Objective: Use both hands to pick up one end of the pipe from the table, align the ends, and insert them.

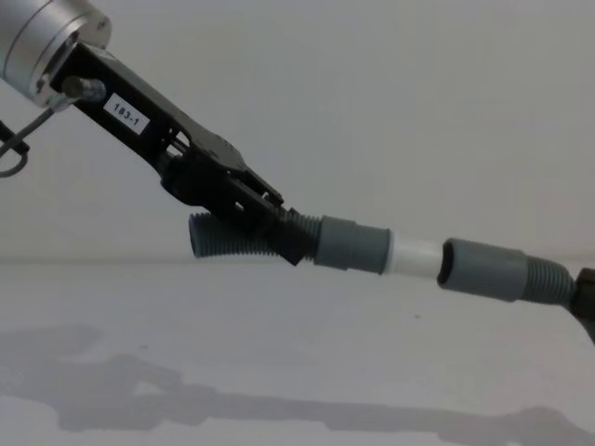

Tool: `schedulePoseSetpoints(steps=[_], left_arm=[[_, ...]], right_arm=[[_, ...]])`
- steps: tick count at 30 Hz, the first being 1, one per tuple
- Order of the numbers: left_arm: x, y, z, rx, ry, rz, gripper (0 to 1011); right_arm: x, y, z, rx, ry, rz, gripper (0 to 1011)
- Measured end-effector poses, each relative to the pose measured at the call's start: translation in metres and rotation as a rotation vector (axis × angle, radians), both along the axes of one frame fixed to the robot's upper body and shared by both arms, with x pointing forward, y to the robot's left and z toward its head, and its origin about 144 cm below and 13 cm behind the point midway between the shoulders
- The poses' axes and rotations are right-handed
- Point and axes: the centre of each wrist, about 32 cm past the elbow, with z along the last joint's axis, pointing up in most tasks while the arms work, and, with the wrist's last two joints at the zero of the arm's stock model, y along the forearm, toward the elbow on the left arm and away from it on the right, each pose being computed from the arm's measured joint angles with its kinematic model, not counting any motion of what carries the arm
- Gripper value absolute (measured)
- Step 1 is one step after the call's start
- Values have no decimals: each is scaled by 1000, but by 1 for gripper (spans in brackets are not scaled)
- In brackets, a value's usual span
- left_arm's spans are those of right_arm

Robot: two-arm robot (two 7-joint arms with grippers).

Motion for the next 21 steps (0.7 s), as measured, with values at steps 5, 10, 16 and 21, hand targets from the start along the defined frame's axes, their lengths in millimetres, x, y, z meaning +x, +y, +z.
schedulePoseSetpoints(steps=[5,10,16,21], left_arm=[[1,-1,0,0,2,-4,294],[2,-2,1,2,5,-8,294],[2,-2,1,4,8,-11,294],[3,-2,1,4,10,-12,294]], right_arm=[[1,1,0,-1,-1,-4,15],[1,1,0,-1,-1,-7,15],[2,3,0,0,-2,-9,15],[3,4,0,1,-2,-9,14]])
